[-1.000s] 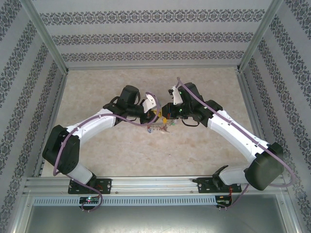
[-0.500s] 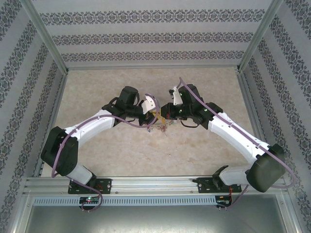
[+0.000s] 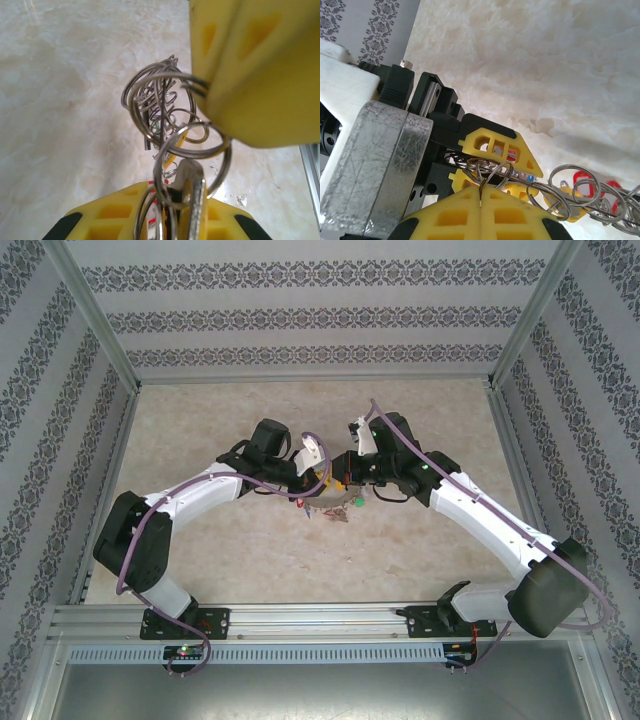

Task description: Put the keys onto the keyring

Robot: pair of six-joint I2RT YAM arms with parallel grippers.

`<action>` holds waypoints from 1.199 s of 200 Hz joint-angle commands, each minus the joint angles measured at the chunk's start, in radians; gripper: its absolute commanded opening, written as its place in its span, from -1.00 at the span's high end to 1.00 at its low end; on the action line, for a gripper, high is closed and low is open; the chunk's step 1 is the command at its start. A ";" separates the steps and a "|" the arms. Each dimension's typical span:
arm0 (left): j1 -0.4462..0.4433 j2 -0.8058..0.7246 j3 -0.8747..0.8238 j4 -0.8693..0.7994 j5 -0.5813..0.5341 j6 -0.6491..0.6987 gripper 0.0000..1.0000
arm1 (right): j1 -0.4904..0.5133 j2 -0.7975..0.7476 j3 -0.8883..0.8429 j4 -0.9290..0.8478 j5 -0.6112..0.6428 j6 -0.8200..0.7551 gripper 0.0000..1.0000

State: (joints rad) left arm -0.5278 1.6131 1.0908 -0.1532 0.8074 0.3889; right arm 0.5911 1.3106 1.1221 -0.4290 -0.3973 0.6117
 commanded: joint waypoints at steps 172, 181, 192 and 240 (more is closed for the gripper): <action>0.011 -0.056 0.082 -0.227 0.151 0.247 1.00 | -0.079 -0.370 -0.319 0.179 -0.182 -1.390 0.33; 0.010 -0.059 0.088 -0.246 0.156 0.261 1.00 | -0.070 -0.382 -0.339 0.157 -0.199 -1.570 0.34; 0.009 -0.059 0.092 -0.264 0.162 0.270 1.00 | -0.057 -0.390 -0.349 0.169 -0.184 -1.688 0.35; 0.009 -0.059 0.093 -0.298 0.191 0.274 1.00 | -0.004 -0.359 -0.301 0.179 -0.059 -2.006 0.35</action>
State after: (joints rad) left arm -0.5278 1.5864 1.1526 -0.4084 0.9253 0.6254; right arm 0.5697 0.9432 0.7826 -0.2653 -0.5018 -1.0981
